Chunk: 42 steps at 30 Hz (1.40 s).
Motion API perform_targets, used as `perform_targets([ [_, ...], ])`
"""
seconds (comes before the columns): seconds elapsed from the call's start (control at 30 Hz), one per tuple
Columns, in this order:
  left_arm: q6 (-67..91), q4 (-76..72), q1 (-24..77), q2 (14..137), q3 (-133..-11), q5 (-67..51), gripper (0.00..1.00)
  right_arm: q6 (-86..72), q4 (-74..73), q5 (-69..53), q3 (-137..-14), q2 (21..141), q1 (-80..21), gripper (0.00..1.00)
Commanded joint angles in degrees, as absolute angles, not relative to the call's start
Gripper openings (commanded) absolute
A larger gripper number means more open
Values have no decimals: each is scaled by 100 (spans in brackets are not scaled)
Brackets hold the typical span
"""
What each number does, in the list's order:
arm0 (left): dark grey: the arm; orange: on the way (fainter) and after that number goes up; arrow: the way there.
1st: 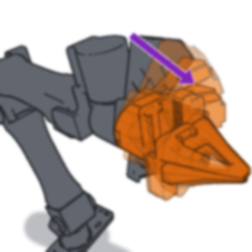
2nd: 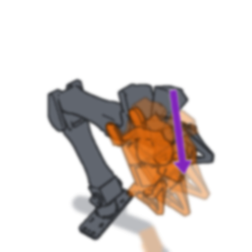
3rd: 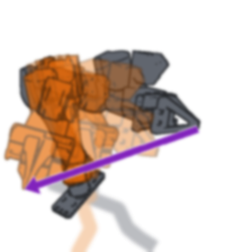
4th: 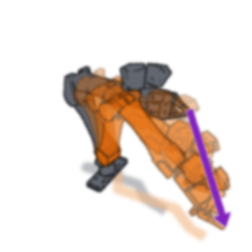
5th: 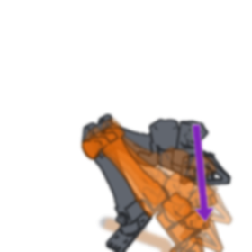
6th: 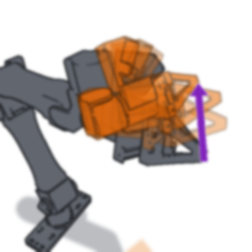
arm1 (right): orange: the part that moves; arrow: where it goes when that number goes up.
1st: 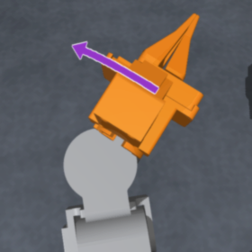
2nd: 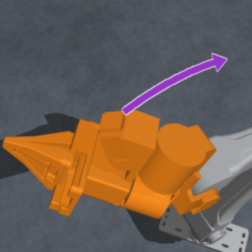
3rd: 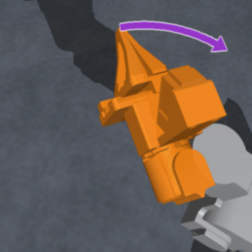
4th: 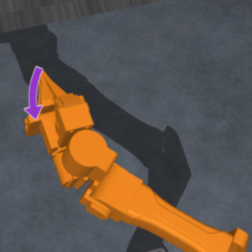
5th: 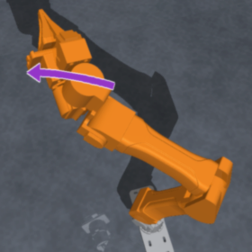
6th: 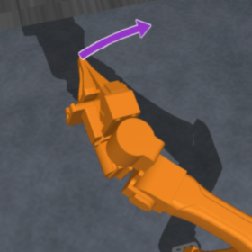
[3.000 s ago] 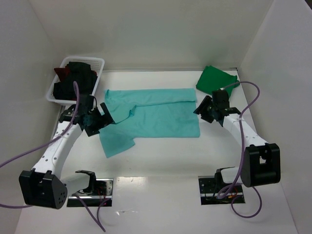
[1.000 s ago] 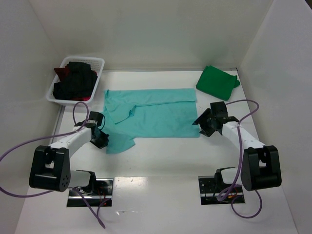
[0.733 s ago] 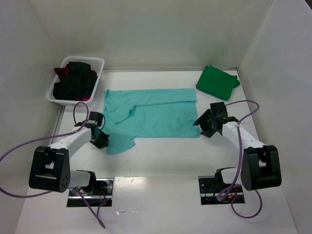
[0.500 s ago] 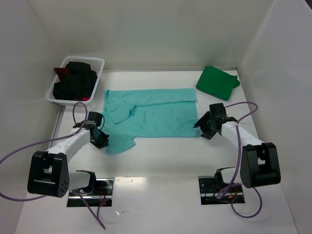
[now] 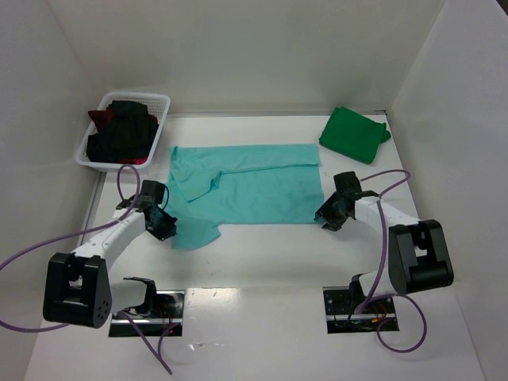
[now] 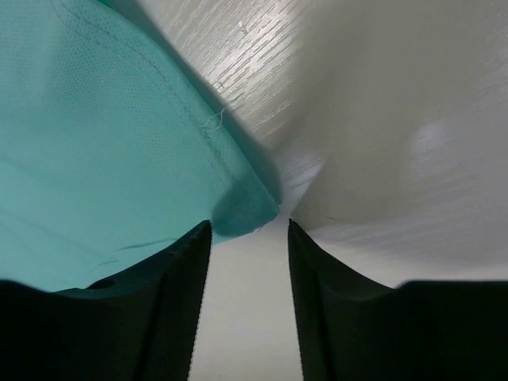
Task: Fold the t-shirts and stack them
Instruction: Grap the side of the flattened tshirt closest away from the robot with both arms
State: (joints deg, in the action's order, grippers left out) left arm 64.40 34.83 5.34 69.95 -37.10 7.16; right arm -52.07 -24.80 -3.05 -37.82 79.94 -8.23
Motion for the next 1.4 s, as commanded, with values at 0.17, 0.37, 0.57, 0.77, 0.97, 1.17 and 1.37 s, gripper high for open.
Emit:
perform_targets([
  [0.17,6337,3586,536,6785,-3929,668,0,-5265,-2522,62,-3823,8200,-905,39],
  [0.37,6284,3586,536,6733,-3981,668,0,-5159,-2654,369,-4007,8314,-905,37],
  [0.57,6179,3586,536,6732,-4052,721,0,-5106,-2654,475,-4061,8534,-905,22],
  [0.77,5925,3586,536,6732,-4227,660,0,-5045,-2707,544,-4175,8736,-905,6],
  [0.97,5678,3726,536,6435,-4447,493,0,-4993,-3031,606,-4289,8412,-905,0],
  [1.17,5678,4173,536,5768,-4342,194,0,-5053,-3383,660,-4175,7946,-992,0],
  [1.37,5678,4447,536,5634,-4631,-53,0,-5273,-3629,589,-4175,7524,-993,0],
])
